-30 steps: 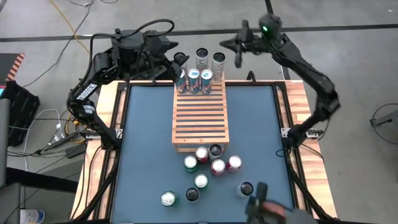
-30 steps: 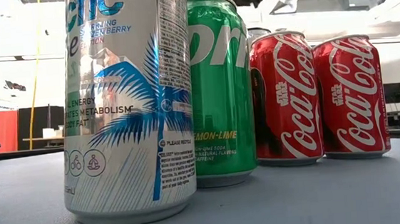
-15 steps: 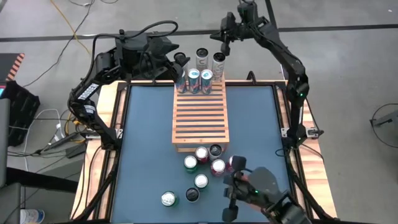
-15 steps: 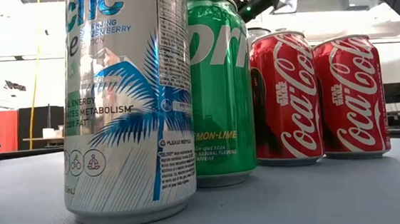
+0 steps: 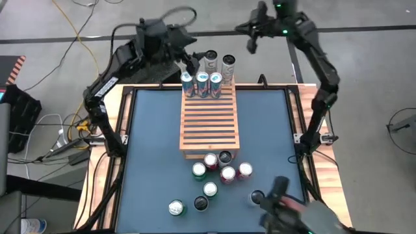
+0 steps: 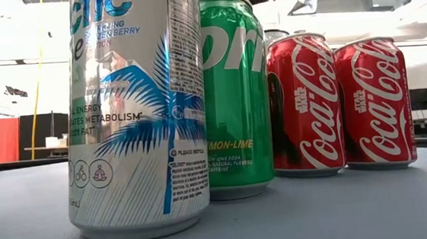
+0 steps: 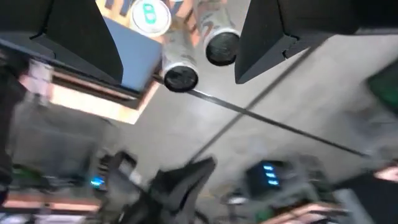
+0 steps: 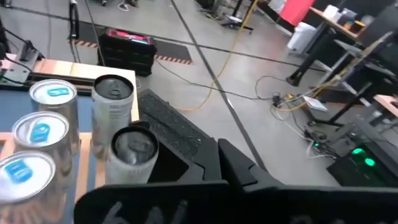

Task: Place canned beverage on shelf
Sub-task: Adjust the soda cans on the shelf

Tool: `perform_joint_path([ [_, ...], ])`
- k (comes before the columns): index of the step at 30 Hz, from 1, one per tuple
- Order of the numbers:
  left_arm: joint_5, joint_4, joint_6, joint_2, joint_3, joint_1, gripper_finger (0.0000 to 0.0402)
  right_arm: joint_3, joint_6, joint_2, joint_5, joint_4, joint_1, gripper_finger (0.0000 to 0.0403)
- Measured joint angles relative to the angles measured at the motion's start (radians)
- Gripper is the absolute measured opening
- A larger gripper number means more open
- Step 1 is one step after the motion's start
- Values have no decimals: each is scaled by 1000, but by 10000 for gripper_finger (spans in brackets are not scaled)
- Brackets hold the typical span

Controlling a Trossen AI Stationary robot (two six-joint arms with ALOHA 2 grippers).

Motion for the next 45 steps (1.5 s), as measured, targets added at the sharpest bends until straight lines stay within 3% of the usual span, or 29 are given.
perform_joint_path([
  [9, 409, 61, 169, 86, 1, 214, 298, -2, -29, -102, 5, -246, 1, 93],
  [15, 524, 84, 212, 187, 1, 263, 298, -4, -40, -102, 5, -343, 3, 139],
  [25, 512, 143, 320, 252, 3, 263, 298, -4, -42, -102, 4, -365, 2, 161],
  [45, 473, 66, 339, 318, 2, 265, 298, -12, -50, -101, 3, -375, -5, 161],
])
